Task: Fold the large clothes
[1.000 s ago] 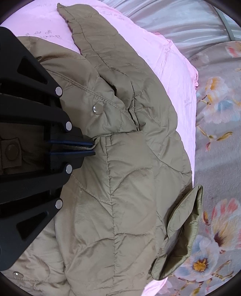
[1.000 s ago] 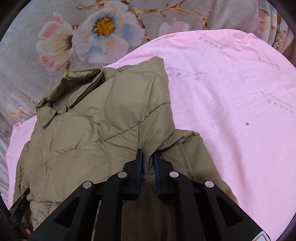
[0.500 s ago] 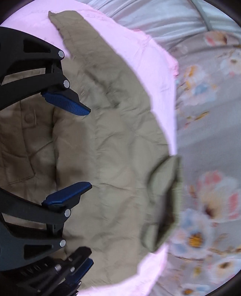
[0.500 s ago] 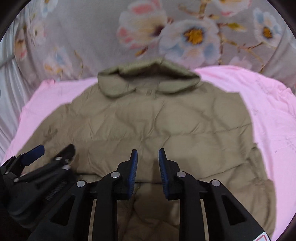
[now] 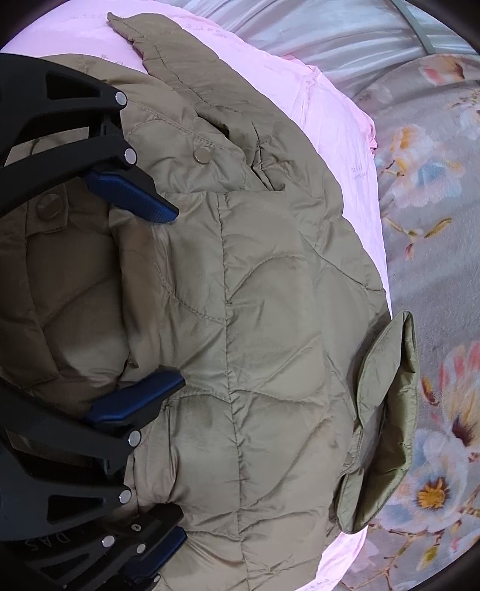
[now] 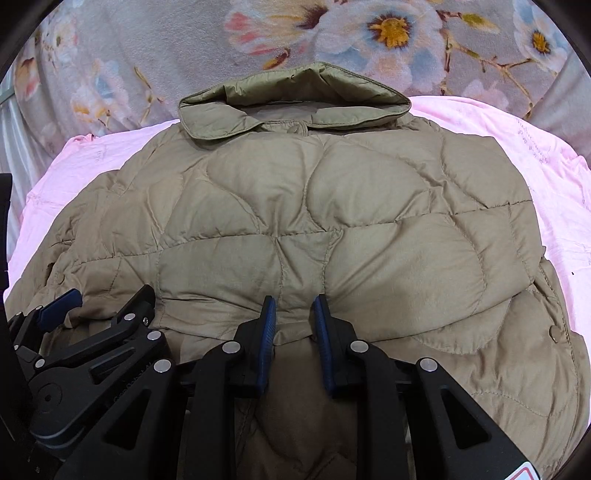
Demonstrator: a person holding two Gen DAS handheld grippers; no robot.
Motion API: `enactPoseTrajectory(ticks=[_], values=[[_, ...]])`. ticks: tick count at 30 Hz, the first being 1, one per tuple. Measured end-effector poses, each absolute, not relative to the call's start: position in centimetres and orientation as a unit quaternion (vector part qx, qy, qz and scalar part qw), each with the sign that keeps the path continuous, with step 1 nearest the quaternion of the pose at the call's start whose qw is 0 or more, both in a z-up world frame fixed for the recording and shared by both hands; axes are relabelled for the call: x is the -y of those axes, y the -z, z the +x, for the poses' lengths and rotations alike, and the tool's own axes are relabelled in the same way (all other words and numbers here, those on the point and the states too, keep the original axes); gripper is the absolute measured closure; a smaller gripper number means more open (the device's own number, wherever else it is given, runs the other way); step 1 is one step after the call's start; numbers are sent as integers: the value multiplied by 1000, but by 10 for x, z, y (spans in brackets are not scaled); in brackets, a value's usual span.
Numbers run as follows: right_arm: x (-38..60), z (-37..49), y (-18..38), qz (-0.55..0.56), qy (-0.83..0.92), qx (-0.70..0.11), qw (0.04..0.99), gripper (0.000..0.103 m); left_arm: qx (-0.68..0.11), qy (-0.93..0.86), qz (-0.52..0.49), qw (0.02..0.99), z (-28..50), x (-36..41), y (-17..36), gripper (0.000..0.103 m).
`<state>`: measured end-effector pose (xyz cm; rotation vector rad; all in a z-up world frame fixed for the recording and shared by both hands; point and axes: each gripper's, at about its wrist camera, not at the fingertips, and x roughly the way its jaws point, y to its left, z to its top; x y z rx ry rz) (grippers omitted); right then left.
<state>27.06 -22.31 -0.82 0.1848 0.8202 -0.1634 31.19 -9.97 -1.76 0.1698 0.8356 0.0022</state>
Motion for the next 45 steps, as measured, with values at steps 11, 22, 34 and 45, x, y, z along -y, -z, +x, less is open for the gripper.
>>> enactPoseTrajectory(ticks=[11,22,34,45], values=[[236,255,6,139,57,-373,916,80,-386,12,-37,922,274,40,-12,12],[228,254,5,111,70,-382,915,68,-428,-33,-112,896,234,-80,-9,10],[208,180,-20,112,70,-314,940,47,-419,-165,-289,845,237,-267,-4,10],[192,163,-15,99,81,-322,938,45,-424,-180,-346,817,253,-302,2,22]])
